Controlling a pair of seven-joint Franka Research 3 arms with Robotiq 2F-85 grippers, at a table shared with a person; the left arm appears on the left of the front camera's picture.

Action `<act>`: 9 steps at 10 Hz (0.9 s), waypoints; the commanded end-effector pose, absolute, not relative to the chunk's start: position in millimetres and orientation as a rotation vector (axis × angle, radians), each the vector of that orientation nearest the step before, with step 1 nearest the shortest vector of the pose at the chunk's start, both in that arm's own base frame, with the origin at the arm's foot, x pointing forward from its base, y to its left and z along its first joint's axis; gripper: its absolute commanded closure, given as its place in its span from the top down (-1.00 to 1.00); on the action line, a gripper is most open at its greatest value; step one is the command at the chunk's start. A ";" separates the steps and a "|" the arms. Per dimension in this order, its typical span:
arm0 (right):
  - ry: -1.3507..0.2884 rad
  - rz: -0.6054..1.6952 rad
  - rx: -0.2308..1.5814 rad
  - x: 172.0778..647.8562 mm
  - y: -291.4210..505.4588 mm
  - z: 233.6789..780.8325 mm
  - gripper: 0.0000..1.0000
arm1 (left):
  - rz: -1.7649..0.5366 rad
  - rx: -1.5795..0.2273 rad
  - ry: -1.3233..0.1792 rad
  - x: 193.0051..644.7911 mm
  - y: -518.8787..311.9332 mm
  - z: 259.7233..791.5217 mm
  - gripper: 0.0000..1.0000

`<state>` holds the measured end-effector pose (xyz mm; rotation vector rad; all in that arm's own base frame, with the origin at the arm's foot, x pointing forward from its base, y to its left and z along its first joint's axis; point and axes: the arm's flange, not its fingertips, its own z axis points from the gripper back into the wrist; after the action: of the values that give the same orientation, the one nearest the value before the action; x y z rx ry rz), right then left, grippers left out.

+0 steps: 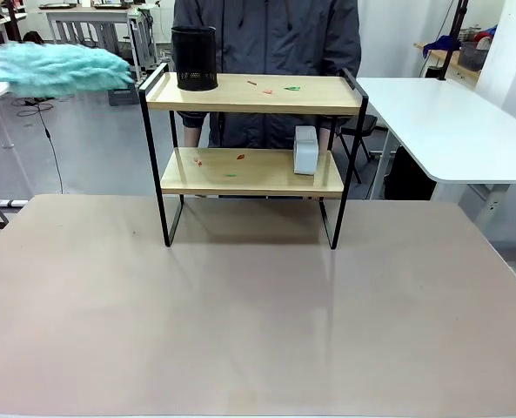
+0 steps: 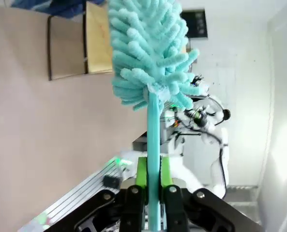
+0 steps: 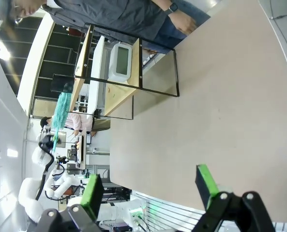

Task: Clean the shelf.
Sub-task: Pick up the Duster from the human.

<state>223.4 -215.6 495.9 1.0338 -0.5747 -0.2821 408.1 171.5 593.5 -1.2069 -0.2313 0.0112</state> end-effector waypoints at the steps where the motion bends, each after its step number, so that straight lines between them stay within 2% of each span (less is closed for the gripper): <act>1: -0.602 -0.261 1.041 225.6 -215.5 497.5 1.00 | -0.195 -1.095 -0.339 315.0 207.1 583.4 -1.00; 2: -0.602 -0.261 1.041 225.6 -215.5 497.5 1.00 | -0.365 -1.049 -0.289 270.1 223.5 572.1 -1.00; 3: -0.602 -0.261 1.041 225.6 -215.5 497.5 1.00 | -0.495 -0.988 -0.241 243.5 230.9 558.1 -1.00; 4: -0.602 -0.261 1.041 225.6 -215.5 497.5 1.00 | -0.549 -0.841 -0.229 230.5 234.1 538.9 -1.00; 5: -0.602 -0.261 1.041 225.6 -215.5 497.5 1.00 | -0.613 -0.737 -0.144 230.2 231.3 521.4 -1.00; 6: -0.602 -0.261 1.041 225.6 -215.5 497.5 1.00 | -0.686 -0.680 -0.099 236.6 223.3 510.6 -1.00; 7: -0.602 -0.261 1.041 225.6 -215.5 497.5 1.00 | -0.555 -0.856 -0.131 213.4 241.0 544.6 -1.00; 9: -0.602 -0.261 1.041 225.6 -215.5 497.5 1.00 | -0.555 -0.856 -0.131 213.4 241.0 544.6 -1.00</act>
<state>223.6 -215.6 496.1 1.0324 -0.5739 -0.2817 216.1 239.9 531.3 -0.8092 -0.0988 -0.5958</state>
